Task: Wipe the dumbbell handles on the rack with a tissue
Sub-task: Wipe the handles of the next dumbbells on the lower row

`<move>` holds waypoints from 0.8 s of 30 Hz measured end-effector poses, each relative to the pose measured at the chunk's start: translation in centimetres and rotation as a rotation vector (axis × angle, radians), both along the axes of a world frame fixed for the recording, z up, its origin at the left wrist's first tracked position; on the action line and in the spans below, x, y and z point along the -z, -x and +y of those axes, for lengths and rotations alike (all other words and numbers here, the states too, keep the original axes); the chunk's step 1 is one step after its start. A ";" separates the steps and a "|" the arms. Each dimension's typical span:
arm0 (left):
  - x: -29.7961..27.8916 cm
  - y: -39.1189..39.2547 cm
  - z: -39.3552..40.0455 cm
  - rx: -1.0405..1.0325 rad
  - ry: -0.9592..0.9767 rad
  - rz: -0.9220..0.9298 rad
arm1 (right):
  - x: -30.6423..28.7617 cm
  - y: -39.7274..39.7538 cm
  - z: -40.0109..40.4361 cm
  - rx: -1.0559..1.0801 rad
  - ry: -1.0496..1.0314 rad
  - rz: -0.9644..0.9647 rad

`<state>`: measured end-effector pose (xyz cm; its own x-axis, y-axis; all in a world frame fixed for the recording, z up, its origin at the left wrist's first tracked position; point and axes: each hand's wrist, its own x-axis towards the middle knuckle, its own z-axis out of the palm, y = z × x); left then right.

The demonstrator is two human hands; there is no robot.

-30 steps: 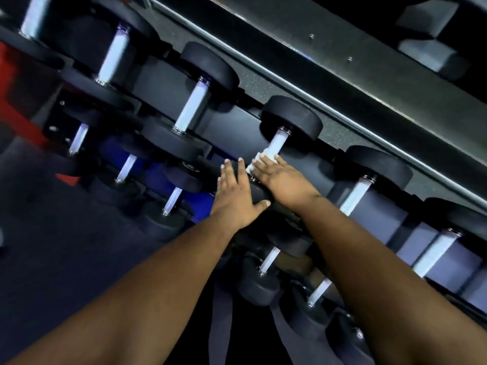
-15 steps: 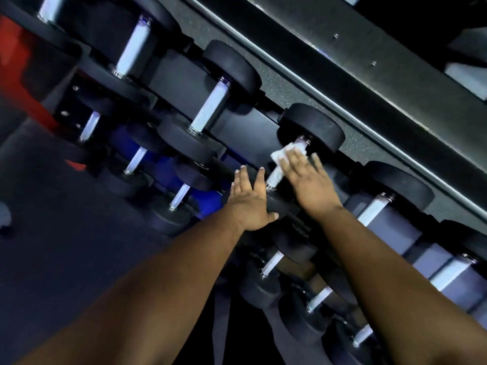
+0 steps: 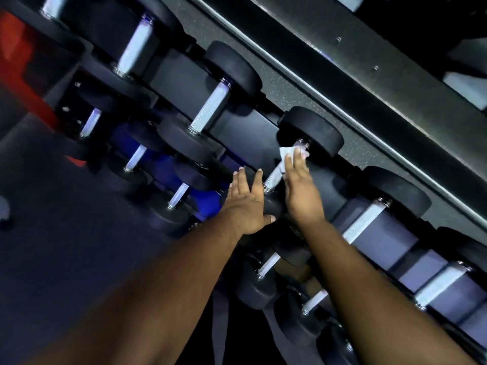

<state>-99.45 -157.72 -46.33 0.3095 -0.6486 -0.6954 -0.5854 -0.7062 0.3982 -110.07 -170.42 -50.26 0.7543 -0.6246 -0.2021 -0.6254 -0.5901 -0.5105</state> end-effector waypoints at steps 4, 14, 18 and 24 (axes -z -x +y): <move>0.3 0.1 0.1 0.004 0.010 -0.002 | -0.9 -0.3 4.5 0.414 -0.277 -0.218; 0.2 0.1 0.1 -0.012 0.005 0.002 | -1.1 -4.5 2.3 0.758 -0.470 -0.150; 0.2 0.0 0.1 -0.011 0.004 0.003 | -2.5 -3.1 3.8 0.715 -0.664 -0.176; 0.1 0.0 0.0 -0.009 -0.017 -0.002 | -1.9 -6.6 -0.7 1.037 -0.863 -0.524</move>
<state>-99.46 -157.74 -46.44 0.3167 -0.6337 -0.7057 -0.5794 -0.7184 0.3850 -103.46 -171.16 -48.41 0.1508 -0.7542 -0.6391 -0.2058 0.6084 -0.7665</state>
